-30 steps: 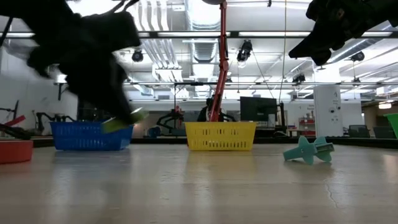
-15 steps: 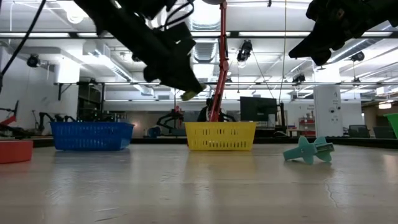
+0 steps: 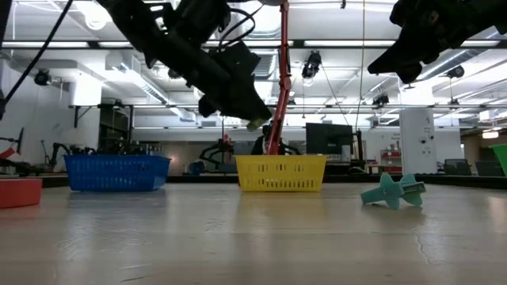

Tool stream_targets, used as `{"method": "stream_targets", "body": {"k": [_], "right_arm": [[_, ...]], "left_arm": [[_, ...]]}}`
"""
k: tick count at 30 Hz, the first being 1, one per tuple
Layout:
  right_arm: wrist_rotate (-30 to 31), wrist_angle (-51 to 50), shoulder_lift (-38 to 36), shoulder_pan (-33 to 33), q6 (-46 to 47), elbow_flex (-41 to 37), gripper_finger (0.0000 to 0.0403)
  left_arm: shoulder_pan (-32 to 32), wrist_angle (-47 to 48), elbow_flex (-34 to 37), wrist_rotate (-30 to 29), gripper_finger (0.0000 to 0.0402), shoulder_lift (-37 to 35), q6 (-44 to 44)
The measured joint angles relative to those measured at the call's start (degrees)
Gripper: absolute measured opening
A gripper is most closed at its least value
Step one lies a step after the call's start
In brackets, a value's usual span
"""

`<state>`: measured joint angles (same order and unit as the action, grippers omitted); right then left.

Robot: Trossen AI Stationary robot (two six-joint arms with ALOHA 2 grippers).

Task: Pick and place Stapler, Stapler remover, tape
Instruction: Put the green stapler pin box into the yellow bin

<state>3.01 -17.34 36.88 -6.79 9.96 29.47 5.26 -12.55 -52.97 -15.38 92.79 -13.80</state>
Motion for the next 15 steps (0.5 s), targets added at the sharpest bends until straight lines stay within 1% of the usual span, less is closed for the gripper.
{"method": "stream_targets", "body": {"k": [6,10,15], "right_arm": [[0.0,0.0,0.0,0.0,0.0,0.0,0.0018],[0.0,0.0,0.0,0.0,0.0,0.0,0.0018],[0.0,0.0,0.0,0.0,0.0,0.0,0.0018]], "left_arm": [[0.4,-2.5,0.0,1.3,0.0132,3.1,0.3],[0.6,-2.5,-0.3,1.5,0.0133,4.7,0.2],[0.7,-2.4,-1.3,5.3,0.0133,6.1,0.2]]}}
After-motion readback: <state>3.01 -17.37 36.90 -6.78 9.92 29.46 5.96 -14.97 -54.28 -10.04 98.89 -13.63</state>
